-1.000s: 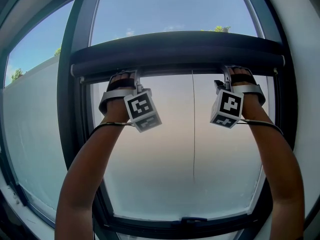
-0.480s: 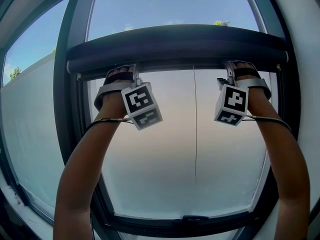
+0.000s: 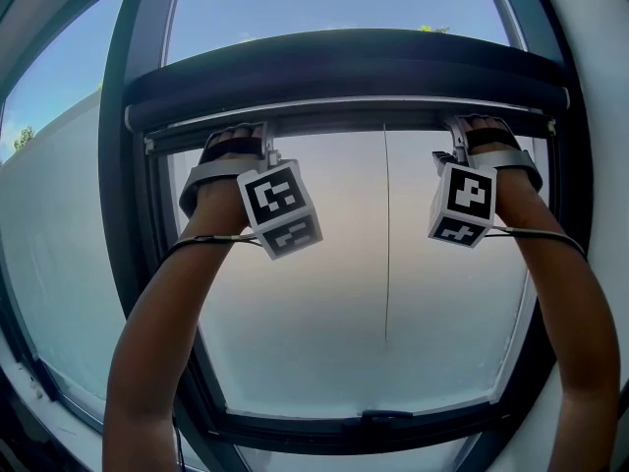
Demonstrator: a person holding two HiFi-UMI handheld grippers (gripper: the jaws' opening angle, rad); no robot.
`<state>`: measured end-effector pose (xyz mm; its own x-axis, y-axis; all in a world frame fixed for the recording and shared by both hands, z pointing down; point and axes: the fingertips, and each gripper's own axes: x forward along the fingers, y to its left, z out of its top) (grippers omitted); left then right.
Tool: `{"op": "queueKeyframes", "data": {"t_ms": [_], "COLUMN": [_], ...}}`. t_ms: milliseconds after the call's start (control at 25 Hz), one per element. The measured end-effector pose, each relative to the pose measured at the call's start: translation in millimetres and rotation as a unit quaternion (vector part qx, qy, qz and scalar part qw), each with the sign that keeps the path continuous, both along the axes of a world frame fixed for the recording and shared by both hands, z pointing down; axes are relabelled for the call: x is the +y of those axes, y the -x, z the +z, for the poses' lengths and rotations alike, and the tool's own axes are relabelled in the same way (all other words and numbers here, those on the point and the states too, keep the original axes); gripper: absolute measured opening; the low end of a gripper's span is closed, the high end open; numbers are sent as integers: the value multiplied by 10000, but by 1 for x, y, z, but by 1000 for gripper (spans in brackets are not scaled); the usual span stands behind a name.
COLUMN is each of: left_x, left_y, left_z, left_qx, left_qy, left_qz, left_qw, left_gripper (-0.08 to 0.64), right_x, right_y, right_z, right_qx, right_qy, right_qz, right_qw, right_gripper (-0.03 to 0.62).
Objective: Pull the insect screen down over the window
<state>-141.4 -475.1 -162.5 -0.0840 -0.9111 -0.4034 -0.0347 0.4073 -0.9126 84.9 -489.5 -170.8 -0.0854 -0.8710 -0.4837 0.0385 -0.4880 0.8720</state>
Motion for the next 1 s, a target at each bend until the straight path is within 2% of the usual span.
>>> {"op": "queueKeyframes", "data": {"t_ms": [600, 1000], "left_x": [0, -1], "left_y": [-4, -6], "left_z": [59, 114], "left_qx": [-76, -30], "left_qy": [436, 692], "left_qz": [265, 240], "left_qw": [9987, 9973], "left_gripper": [314, 314], "right_x": [2, 1], "right_y": [-5, -4], "right_z": [60, 112], "right_qx": [-25, -119], "right_qy": [372, 789], "right_qz": [123, 156], "right_qw": [9992, 9967], "right_gripper": [258, 258]}}
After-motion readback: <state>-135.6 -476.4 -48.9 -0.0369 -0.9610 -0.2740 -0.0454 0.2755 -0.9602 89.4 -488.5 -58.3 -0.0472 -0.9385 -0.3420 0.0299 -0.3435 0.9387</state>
